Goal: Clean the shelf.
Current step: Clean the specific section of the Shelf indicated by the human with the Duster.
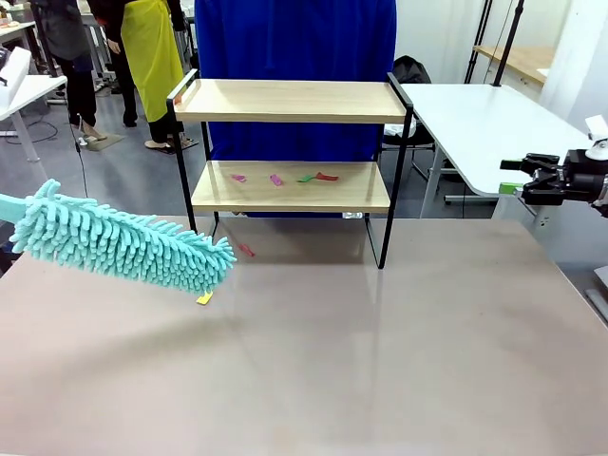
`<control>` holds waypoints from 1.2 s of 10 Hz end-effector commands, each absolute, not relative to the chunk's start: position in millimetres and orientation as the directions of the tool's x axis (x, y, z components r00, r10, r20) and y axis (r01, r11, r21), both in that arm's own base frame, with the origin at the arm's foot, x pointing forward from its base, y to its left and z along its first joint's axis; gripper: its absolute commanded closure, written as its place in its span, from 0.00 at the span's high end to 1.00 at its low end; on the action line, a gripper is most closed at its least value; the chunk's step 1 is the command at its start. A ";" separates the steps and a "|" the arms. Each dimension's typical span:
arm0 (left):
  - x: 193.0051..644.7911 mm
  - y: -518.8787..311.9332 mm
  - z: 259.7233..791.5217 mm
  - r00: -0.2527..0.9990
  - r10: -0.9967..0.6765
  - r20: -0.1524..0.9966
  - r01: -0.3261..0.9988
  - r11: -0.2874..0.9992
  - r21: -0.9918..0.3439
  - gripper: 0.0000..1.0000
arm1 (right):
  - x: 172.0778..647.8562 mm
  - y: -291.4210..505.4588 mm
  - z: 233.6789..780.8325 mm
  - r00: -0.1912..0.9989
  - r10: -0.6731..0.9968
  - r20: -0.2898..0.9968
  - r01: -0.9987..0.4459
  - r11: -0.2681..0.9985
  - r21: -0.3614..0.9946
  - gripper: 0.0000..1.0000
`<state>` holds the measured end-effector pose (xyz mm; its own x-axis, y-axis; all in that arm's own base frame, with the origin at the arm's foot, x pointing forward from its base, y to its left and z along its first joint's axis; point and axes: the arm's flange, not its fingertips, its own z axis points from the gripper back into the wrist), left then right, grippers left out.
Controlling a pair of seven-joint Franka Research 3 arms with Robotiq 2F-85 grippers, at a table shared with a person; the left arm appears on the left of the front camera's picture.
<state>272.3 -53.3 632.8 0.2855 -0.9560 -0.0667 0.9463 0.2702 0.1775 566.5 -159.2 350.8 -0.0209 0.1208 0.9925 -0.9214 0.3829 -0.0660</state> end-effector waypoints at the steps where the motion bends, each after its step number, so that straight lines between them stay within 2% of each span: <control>1: 271.5 -51.8 632.0 0.293 -0.954 -0.060 0.944 0.279 0.175 0.13 | 566.2 -158.0 355.3 -0.004 0.121 0.993 -0.921 0.386 -0.051 1.00; 12: 271.5 -51.8 632.0 0.293 -0.954 -0.060 0.944 0.279 0.175 0.13 | 566.2 -158.0 355.3 -0.004 0.121 0.993 -0.921 0.386 -0.051 1.00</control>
<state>272.3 -53.3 632.8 0.2855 -0.9561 -0.0667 0.9463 0.2702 0.1775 566.5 -159.2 350.8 -0.0209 0.1208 0.9925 -0.9214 0.3829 -0.0660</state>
